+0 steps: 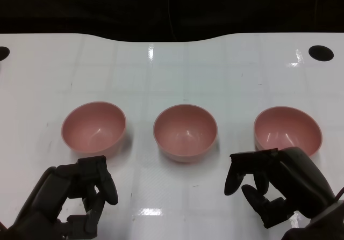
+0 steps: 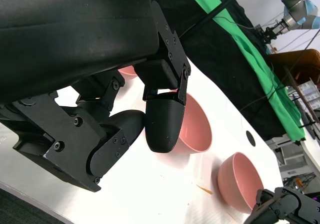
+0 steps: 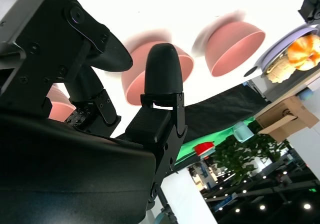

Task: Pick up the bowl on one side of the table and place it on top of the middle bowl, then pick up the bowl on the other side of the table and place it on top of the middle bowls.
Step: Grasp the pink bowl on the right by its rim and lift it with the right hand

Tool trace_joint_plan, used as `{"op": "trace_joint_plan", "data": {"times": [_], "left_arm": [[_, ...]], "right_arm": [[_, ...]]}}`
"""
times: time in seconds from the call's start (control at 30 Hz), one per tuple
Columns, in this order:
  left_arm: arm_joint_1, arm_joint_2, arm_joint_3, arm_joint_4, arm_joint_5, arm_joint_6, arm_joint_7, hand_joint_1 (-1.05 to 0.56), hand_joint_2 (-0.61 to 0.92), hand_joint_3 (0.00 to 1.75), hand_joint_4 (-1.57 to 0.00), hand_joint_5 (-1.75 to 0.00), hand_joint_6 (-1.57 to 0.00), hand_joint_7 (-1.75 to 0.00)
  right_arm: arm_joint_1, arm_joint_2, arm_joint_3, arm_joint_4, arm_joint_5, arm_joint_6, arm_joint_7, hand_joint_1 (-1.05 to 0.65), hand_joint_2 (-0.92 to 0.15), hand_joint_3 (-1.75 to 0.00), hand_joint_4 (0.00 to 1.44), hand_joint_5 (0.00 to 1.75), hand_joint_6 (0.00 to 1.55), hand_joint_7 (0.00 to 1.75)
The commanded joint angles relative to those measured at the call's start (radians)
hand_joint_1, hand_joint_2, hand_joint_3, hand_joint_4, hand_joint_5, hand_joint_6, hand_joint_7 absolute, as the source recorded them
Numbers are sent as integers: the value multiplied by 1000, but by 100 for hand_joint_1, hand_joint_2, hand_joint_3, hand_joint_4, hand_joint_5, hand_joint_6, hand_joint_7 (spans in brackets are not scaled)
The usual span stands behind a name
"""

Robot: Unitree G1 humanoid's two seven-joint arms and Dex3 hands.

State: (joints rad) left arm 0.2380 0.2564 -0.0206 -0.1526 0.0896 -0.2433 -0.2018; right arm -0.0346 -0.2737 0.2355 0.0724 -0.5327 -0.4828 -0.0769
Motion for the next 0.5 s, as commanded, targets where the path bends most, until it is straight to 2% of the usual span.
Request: {"op": "trace_joint_plan", "data": {"times": [0.03, 0.17, 0.23, 0.33, 0.43, 0.5], "left_arm": [[1, 14, 6, 4, 8, -11, -4, -12, 41, 140, -87, -174, -80, -155], [1, 13, 5, 10, 3, -18, -6, -12, 41, 140, -87, -174, -80, -155], [-2, 13, 6, 19, -6, -27, -11, -13, 41, 140, -87, -174, -80, -155], [1, 12, 6, 10, -2, -17, -6, -14, 41, 140, -87, -174, -80, -155], [4, 14, 6, 3, 4, -12, -5, -14, 40, 141, -87, -174, -81, -155], [6, 14, 6, -2, 9, -7, -2, -14, 40, 141, -87, -174, -80, -155]], "right_arm": [[-1, 0, -15, -2, -12, 5, -33, -9, -29, -124, 86, 132, 90, 73], [-3, 1, -19, 1, -41, 7, -69, -11, -31, -117, 84, 122, 89, 62], [-7, 3, -24, 3, -74, 11, -112, -15, -35, -98, 69, 127, 80, 49], [-11, 2, -25, -4, -95, 35, -131, -18, -40, -84, 58, 129, 75, 40], [-12, -2, -26, -16, -115, 72, -134, -26, -64, -38, 49, 100, 66, 26], [-13, -4, -28, -23, -138, 99, -142, -32, -74, -21, 44, 88, 60, 19]]}}
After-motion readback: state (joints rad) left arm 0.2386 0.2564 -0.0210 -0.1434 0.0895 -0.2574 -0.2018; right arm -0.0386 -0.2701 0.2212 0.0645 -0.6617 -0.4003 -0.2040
